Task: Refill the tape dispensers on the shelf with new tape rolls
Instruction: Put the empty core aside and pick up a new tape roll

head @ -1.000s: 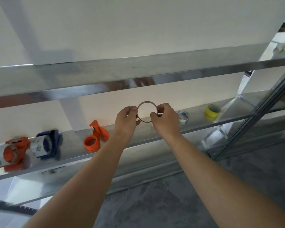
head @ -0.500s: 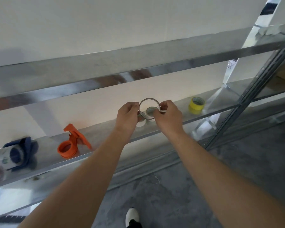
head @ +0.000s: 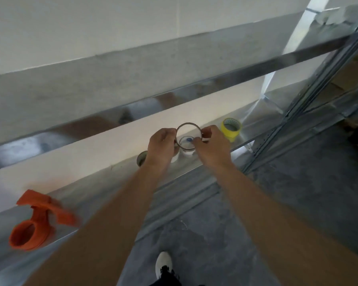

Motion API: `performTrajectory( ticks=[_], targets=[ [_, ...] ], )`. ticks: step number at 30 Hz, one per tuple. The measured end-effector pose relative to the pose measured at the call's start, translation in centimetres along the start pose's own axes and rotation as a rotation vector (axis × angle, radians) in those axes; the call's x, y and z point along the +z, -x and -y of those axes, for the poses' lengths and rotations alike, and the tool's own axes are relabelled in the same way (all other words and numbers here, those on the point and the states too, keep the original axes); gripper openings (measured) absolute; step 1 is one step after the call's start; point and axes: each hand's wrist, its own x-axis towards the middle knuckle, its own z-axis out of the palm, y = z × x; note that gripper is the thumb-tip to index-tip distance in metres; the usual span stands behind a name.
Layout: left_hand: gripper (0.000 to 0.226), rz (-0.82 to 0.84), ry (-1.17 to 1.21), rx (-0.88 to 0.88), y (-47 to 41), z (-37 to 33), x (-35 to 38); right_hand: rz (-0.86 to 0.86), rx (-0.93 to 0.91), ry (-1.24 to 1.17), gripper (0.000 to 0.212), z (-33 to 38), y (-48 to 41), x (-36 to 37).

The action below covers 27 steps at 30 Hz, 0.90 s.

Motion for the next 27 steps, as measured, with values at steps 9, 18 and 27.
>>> performTrajectory(
  ticks=[9, 18, 27],
  targets=[
    [0.020, 0.066, -0.021, -0.098, -4.9, 0.2, 5.7, -0.013, 0.111, -0.035, 0.023, -3.9, -5.4, -1.0],
    [0.020, -0.054, -0.101, -0.125, -7.6, 1.6, 11.7, 0.130, 0.098, -0.072, 0.028, -8.6, -11.5, -2.7],
    [0.024, -0.219, 0.046, -0.262, -9.1, 3.3, 16.2, 0.272, 0.063, 0.008, 0.027, -12.3, -15.5, -2.7]
  ],
)
